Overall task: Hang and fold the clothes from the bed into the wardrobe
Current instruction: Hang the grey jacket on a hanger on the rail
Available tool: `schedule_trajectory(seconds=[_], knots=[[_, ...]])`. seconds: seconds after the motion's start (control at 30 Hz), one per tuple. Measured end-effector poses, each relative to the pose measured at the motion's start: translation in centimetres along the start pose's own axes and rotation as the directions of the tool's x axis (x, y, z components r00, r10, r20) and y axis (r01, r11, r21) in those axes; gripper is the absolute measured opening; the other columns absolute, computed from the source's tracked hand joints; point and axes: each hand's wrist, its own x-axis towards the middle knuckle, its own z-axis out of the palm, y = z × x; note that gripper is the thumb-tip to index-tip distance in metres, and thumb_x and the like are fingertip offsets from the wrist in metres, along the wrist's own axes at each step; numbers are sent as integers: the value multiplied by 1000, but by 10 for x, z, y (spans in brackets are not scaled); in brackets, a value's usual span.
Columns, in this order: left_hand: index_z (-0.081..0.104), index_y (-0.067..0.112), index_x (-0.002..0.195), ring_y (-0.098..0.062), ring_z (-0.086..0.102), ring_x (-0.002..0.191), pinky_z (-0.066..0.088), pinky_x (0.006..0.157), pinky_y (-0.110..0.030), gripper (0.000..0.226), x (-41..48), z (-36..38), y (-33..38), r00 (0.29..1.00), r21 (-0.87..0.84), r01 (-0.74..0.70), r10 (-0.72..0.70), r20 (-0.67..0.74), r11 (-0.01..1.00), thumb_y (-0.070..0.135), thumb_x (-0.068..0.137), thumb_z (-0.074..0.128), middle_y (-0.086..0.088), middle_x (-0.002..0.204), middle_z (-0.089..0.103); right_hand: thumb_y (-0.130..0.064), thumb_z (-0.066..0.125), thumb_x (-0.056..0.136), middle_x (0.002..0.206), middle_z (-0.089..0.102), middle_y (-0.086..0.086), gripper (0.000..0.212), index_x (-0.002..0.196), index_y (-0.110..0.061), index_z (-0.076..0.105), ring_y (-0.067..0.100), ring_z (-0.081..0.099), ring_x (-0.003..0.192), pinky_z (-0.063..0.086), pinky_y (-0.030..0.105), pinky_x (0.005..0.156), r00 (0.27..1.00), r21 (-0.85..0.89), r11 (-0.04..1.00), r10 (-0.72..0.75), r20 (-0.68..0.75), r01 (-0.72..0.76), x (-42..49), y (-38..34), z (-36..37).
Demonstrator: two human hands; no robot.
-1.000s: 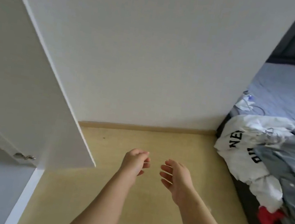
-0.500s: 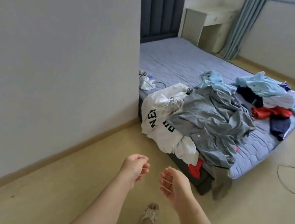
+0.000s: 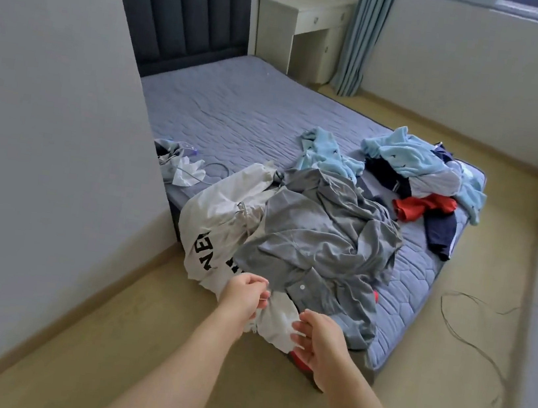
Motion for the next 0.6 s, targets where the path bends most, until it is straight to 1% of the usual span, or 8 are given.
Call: schedule_trajectory(seconds=[0.13,0.23,0.3,0.37,0.43,0.53,0.6], knots=[[60,21,87,-11,61,69,41,58,-24,18,35,11,11,999,-13,-26,26,-41,1000,12,93,47,1,78,66,-7,47,91,72,55,7,12,82,-9,54,16,46,56,38,25,53,998,70,997,38,-46,-35,36,-14,2],[56,25,88,-10,60,68,41,58,-23,24,66,20,25,996,-12,-6,5,-86,1000,7,93,42,0,81,65,-8,47,92,71,55,7,14,81,-10,54,17,48,59,39,26,55,998,67,997,45,-48,-42,67,-32,9],[56,25,88,-9,59,66,41,58,-23,25,86,30,35,997,0,20,-20,-73,1000,6,93,41,1,81,64,-8,48,92,66,53,5,15,79,-10,54,16,46,55,38,25,52,998,70,997,48,-27,-46,92,-48,10],[57,23,87,-9,58,64,41,58,-23,22,109,45,45,998,18,49,-48,-48,999,8,94,43,1,79,63,-7,48,91,58,47,1,18,75,-12,50,12,39,45,32,22,44,998,77,995,64,3,-64,120,-66,8],[58,21,87,-10,58,64,42,60,-23,20,134,60,55,994,30,89,-87,-61,996,10,94,44,1,78,62,-3,47,90,53,42,-1,18,74,-11,48,10,33,38,26,19,37,996,66,994,89,18,-90,149,-84,3],[57,20,86,-10,56,63,41,58,-22,19,171,86,67,983,34,155,-151,-107,987,10,95,44,0,78,61,0,43,89,56,37,1,23,70,-13,42,12,27,42,20,18,38,990,39,989,140,31,-141,194,-110,-7],[57,21,84,-10,55,62,40,55,-22,20,194,106,72,974,69,204,-195,-118,977,10,95,44,0,76,61,1,41,89,53,35,0,28,66,-14,38,12,25,40,18,17,37,984,23,984,178,21,-178,225,-123,-17]])
